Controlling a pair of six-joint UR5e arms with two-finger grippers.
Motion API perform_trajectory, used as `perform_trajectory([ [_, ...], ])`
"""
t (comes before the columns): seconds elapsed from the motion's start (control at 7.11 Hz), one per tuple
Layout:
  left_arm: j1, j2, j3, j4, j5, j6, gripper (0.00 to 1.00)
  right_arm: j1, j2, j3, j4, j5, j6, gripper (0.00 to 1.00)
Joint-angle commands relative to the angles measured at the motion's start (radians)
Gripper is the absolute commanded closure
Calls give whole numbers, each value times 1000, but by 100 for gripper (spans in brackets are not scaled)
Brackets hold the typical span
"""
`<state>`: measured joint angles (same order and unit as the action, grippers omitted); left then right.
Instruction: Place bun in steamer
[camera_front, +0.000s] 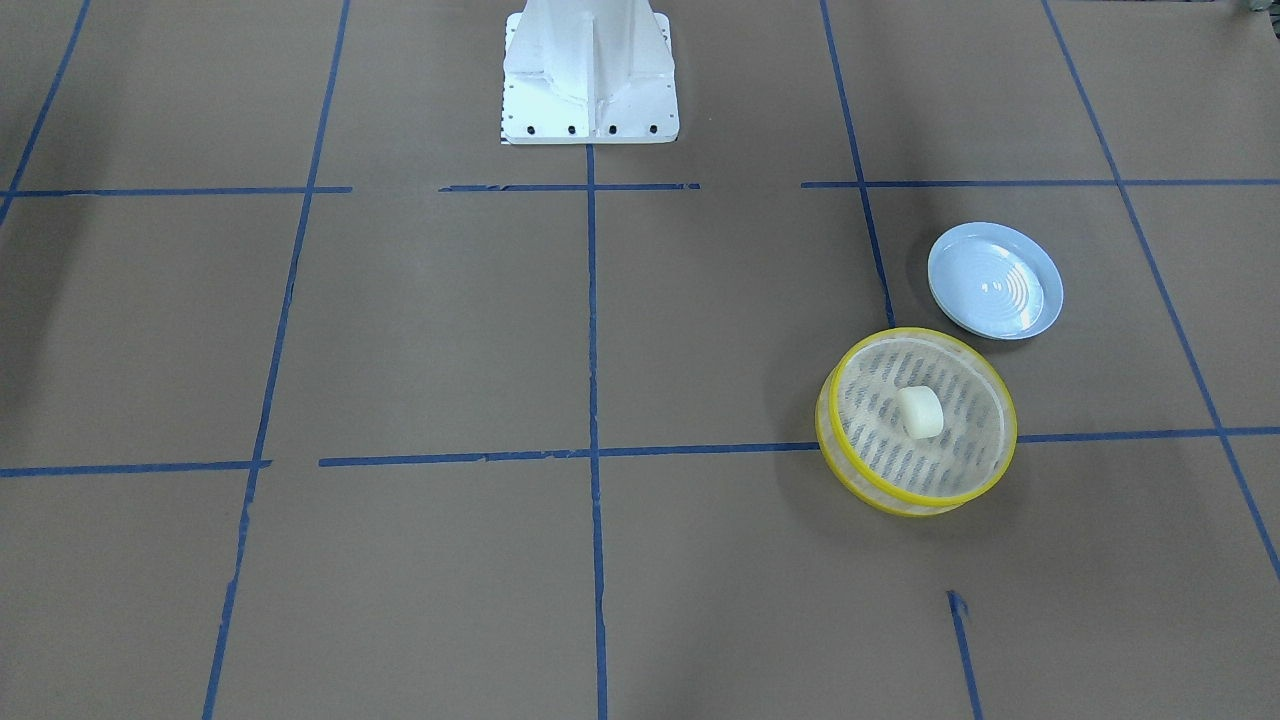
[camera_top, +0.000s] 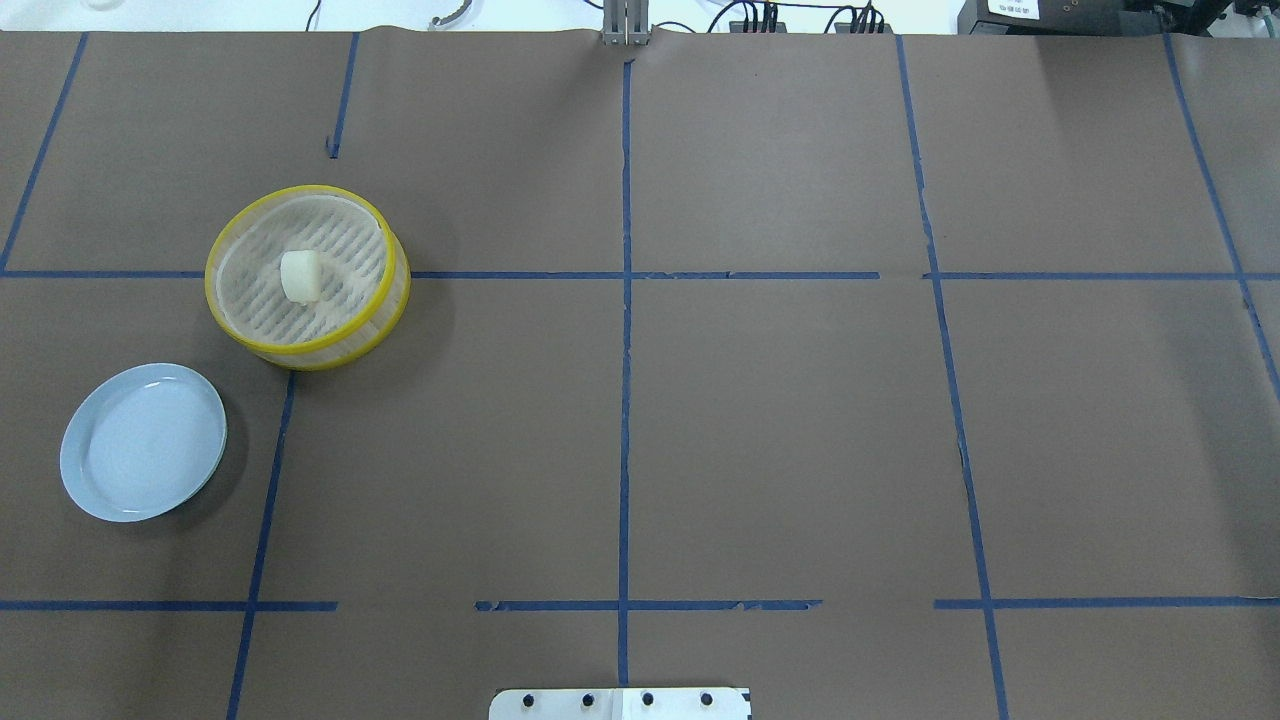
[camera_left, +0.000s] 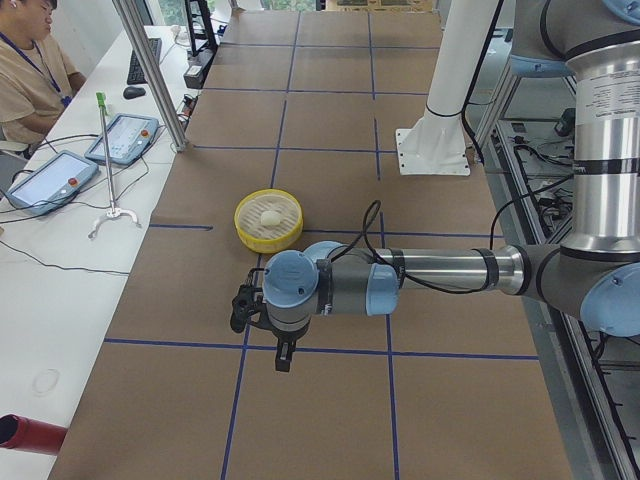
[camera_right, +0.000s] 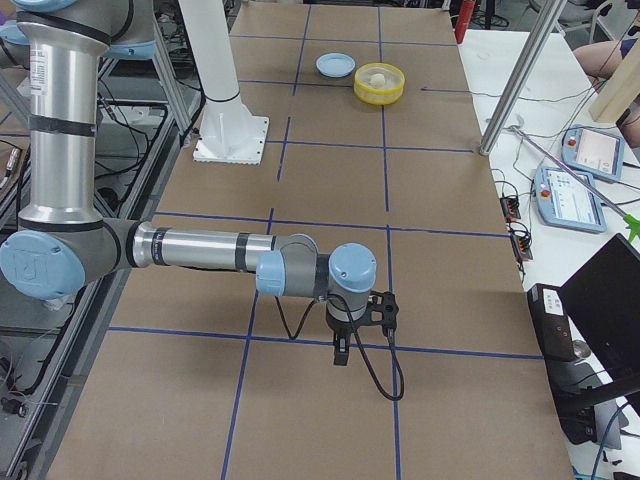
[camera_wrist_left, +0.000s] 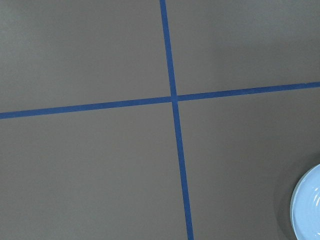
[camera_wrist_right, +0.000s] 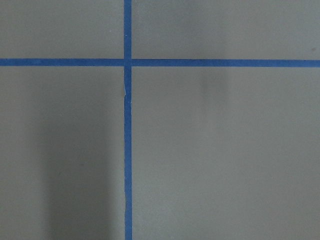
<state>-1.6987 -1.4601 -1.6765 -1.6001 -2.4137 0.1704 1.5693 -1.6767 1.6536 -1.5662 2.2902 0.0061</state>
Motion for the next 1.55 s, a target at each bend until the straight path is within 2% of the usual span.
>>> perform_trajectory([
  [0.0,-4,12,-12,-29,82,-3,0,0,0,0,0,0,0,0],
  [0.28,-4,4,-17,-12,76,-8,0,0,0,0,0,0,0,0],
  [0.56,1,-26,-15,6,73,-192,0,0,0,0,0,0,0,0],
  [0.98,11,-45,-3,3,71,-190,0,0,0,0,0,0,0,0],
  [1.41,77,-51,-5,19,53,-190,0,0,0,0,0,0,0,0],
])
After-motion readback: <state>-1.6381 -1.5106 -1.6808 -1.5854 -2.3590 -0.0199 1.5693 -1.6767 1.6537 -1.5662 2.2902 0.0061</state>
